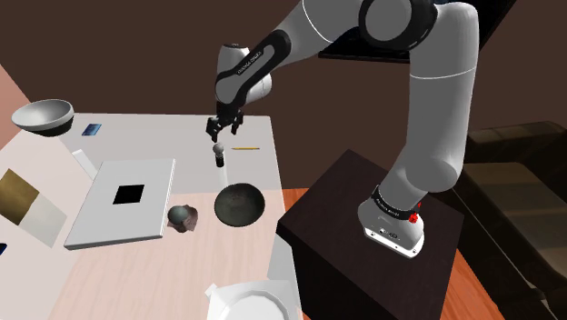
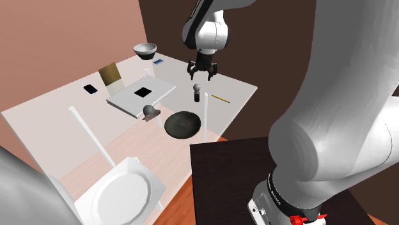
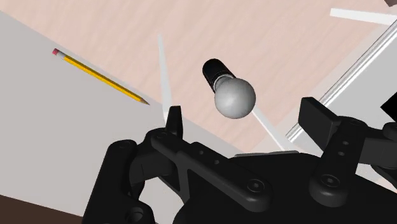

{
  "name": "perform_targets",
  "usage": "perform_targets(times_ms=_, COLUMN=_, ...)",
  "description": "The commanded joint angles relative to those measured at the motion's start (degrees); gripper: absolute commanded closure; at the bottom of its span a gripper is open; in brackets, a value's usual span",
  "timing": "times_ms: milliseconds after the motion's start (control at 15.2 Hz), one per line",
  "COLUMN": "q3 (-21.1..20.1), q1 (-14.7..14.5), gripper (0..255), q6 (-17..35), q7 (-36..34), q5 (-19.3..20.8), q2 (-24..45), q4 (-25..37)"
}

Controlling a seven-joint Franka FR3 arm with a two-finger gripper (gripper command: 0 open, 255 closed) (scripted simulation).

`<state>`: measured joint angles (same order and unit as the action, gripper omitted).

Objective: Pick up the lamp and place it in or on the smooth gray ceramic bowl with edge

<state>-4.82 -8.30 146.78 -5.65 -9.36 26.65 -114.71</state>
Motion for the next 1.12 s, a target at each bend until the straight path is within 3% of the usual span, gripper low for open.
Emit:
perform_targets(times_ms=0, q3=-0.23, q1=-0.32, gripper=0, q6=0.46, q7=-0.13, q5=-0.09, q2=4.32, q4=3.84)
perform_targets(times_ms=528, q3=-0.35, q1=-0.9, gripper=0, q6=3.91, q7=-0.15, q5=-0.12, q2=10.15, q4=6.26)
perform_targets(times_ms=1056, q3=-0.35, q1=-0.9, gripper=0, q6=3.91, q7=-0.15, q5=-0.12, q2=10.14, q4=6.26)
